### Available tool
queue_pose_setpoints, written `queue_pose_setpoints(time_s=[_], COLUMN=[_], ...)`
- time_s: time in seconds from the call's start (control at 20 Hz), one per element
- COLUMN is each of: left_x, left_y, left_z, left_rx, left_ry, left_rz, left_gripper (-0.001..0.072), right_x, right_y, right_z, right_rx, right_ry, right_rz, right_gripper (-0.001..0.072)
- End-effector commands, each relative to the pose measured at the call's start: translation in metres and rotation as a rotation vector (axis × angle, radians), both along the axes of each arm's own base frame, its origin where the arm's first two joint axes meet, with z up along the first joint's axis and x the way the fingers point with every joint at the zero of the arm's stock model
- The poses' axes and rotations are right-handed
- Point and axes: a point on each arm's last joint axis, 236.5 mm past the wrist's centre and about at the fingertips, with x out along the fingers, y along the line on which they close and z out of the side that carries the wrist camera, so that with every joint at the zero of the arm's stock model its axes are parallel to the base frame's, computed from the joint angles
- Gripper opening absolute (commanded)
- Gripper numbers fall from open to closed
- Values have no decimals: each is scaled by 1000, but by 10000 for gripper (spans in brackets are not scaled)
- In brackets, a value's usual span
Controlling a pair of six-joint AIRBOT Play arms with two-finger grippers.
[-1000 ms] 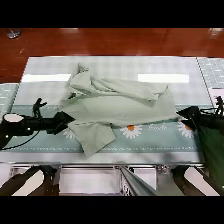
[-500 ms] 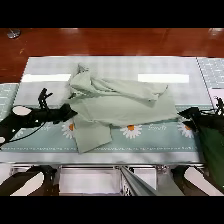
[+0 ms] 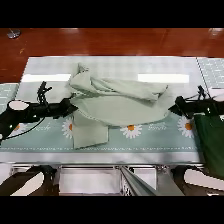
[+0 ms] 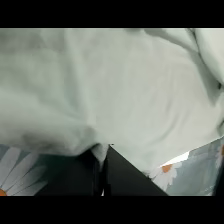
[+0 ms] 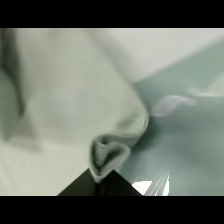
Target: Fold the shirts.
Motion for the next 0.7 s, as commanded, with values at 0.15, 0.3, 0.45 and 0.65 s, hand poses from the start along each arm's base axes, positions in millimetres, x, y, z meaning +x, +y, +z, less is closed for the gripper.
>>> queue_pose_setpoints(time_s=[0.15, 0.3, 0.45, 0.65], left_x=[87, 75, 26, -75], left_y=[17, 26, 46, 54], left_z=[225, 399, 484, 513], left_rx=[45, 146, 348, 558], left_ry=[-564, -950, -1082, -1078], left_rz=[2, -24, -5, -41], left_gripper=[23, 23, 23, 24], right_x=[92, 72, 2, -106], right_y=[18, 21, 22, 24], right_z=[242, 415, 512, 554], right_rx=[-123, -303, -500, -690], right_ry=[-521, -892, -1097, -1180], right_rz=[194, 196, 161, 103], right_gripper=[16, 16, 16, 16])
